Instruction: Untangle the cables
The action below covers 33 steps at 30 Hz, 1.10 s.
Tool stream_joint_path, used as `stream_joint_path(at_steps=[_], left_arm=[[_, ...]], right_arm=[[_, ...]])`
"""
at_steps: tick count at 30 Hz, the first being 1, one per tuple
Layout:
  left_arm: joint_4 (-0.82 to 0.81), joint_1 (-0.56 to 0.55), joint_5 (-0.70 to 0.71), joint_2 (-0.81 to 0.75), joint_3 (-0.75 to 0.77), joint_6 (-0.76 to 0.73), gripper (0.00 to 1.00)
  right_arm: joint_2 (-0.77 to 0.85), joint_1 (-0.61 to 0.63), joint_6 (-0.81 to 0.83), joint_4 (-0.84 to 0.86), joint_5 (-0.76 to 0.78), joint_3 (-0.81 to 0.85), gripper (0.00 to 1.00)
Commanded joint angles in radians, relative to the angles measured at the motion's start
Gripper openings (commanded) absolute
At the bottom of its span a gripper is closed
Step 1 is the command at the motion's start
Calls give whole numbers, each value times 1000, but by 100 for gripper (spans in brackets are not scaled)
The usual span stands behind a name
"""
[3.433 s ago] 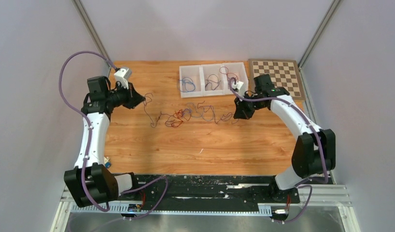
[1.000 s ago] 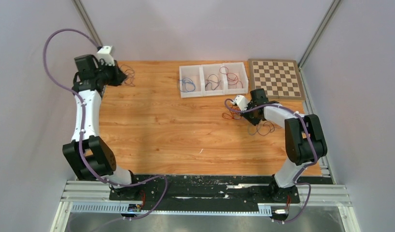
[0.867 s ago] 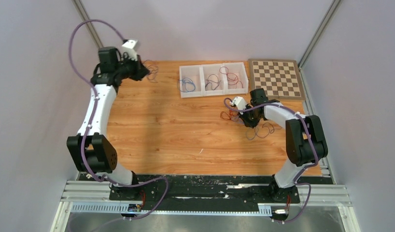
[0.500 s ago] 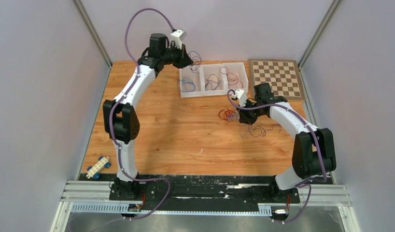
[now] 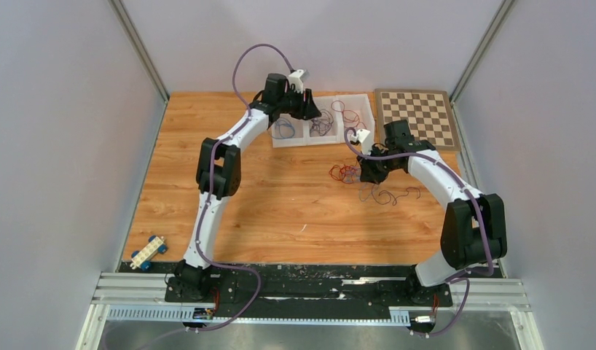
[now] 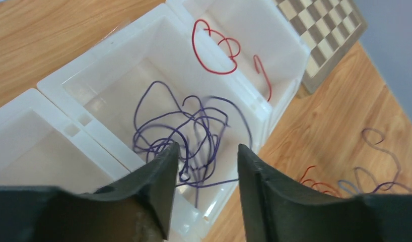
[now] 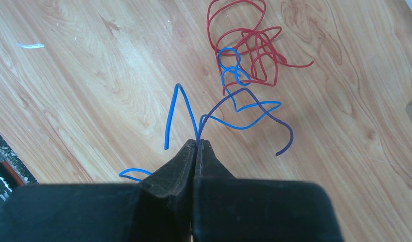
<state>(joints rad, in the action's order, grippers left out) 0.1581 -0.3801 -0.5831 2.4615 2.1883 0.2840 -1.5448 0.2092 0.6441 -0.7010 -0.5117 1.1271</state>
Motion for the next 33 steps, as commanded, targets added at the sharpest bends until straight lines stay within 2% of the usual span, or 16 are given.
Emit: stream_joint_path(at_steps=[1, 3, 6, 7, 8, 9, 11, 13, 17, 20, 23, 30, 33], left_arm=[[-33, -4, 3, -34, 76, -7, 62], [15, 1, 7, -95, 30, -54, 81], [24, 26, -27, -283, -135, -116, 92], [-18, 36, -53, -330, -265, -125, 94], [-44, 55, -102, -429, -332, -130, 94], [-100, 63, -125, -524, -468, -149, 95], [-146, 83, -194, -649, -643, -197, 95], [-148, 90, -244, -733, -768, -249, 93], [-112, 67, -327, -794, -905, -253, 86], [-89, -4, -335, -773, -937, -276, 84], [-87, -76, -314, -677, -897, -272, 82], [49, -195, -236, -390, -581, -239, 83], [57, -231, -150, -327, -524, -213, 84]], right_arm=[[-5, 3, -17, -6, -37, 33, 0], [-3, 4, -17, -5, -51, 33, 0], [0, 4, -24, -1, -84, 52, 0], [2, 6, -29, 1, -105, 62, 0], [8, 10, -32, 3, -127, 75, 0], [16, 16, -34, 5, -152, 92, 0], [36, 38, -34, 10, -192, 112, 0], [67, 70, -22, 10, -216, 120, 0], [159, 103, 20, -5, -231, 81, 0], [233, 104, 84, -56, -187, 14, 0], [290, 102, 145, -96, -104, -76, 0], [288, 102, 132, -100, 33, -202, 0], [287, 101, 109, -99, 60, -216, 0]])
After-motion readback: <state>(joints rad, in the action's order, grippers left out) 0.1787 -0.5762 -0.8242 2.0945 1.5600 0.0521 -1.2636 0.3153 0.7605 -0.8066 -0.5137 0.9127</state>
